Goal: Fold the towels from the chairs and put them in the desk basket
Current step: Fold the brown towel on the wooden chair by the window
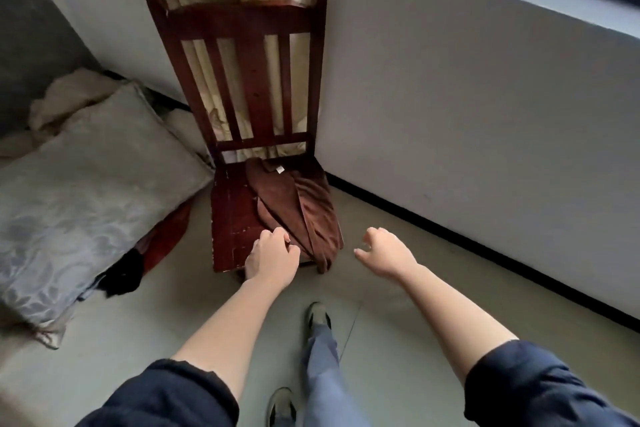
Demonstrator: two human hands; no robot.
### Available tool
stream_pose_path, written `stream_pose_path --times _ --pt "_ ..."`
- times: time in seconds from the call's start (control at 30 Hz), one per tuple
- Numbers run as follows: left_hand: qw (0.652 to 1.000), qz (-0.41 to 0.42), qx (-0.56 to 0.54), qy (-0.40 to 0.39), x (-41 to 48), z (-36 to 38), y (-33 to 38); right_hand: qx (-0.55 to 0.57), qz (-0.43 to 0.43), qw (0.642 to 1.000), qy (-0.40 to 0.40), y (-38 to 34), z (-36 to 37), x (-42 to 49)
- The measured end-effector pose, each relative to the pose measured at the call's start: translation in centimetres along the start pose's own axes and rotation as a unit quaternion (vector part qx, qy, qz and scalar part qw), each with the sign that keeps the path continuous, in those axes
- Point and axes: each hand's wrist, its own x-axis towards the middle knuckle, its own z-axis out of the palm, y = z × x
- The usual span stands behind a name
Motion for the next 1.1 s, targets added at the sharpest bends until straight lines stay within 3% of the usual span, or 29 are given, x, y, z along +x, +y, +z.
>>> stream_pose_path --times 0.27,0.57,0.77,1.0,1.1 --pt "0.993 -0.101 -0.052 -0.031 10.1 4.0 1.8 0.042 0.008 0.997 -0.058 0.1 -0.5 12.7" --pt "0.977 -0.173 -0.107 -0.072 21.0 13.9 -0.4 0.051 -0.025 0.994 -0.097 -0.4 5.7 27.4" --pt "0.973 -0.185 -0.130 -0.052 26.0 17.3 -1.1 -0.010 -0.065 0.995 -0.076 -0.2 8.3 34.6" --pt "0.981 -0.147 -0.100 -0.076 28.0 20.0 -3.3 -0.041 -0.146 0.988 0.018 -2.9 9.4 40.2" --pt "0.971 -0.128 -0.189 -0.075 27.5 20.3 -4.9 -0.112 -0.174 0.978 -0.005 -3.4 11.0 40.4"
